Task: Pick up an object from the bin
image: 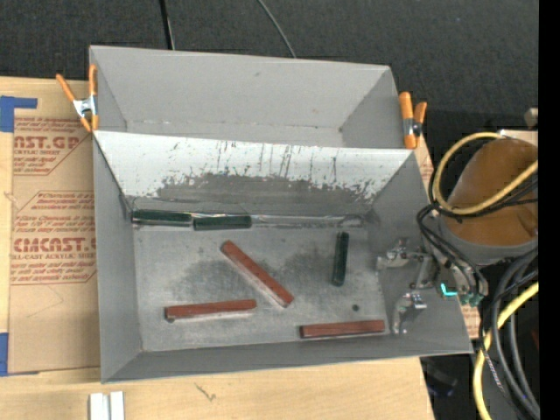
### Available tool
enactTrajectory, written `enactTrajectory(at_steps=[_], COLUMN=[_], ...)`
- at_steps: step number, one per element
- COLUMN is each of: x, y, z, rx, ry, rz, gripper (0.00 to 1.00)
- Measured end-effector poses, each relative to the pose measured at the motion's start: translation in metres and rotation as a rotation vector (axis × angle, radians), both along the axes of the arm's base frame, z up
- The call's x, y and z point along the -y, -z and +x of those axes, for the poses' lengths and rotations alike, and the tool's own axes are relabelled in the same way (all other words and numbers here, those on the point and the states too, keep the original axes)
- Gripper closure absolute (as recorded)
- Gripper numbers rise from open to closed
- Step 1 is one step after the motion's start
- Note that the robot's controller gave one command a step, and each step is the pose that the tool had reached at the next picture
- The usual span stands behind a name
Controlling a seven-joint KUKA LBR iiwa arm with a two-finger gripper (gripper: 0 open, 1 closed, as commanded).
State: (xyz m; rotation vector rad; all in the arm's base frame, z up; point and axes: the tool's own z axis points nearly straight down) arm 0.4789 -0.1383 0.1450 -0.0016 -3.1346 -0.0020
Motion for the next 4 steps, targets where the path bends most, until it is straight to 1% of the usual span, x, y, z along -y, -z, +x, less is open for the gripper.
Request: enactTrajectory(at_steps=[1,2,3,4], x=[0.000,-0.025,-0.028,-0.027], y=[-0.003,0.065,0.066,0.066], z=[0.002,0.007,0.009,0.009], rx=[0.007,0.019,0.029,0.028], ry=[-0.001,-0.255,-0.257,-0.257], rz=[-0.002,-0.005,-0.004,-0.004], gripper=[0.00,1.00,0.00,0.00])
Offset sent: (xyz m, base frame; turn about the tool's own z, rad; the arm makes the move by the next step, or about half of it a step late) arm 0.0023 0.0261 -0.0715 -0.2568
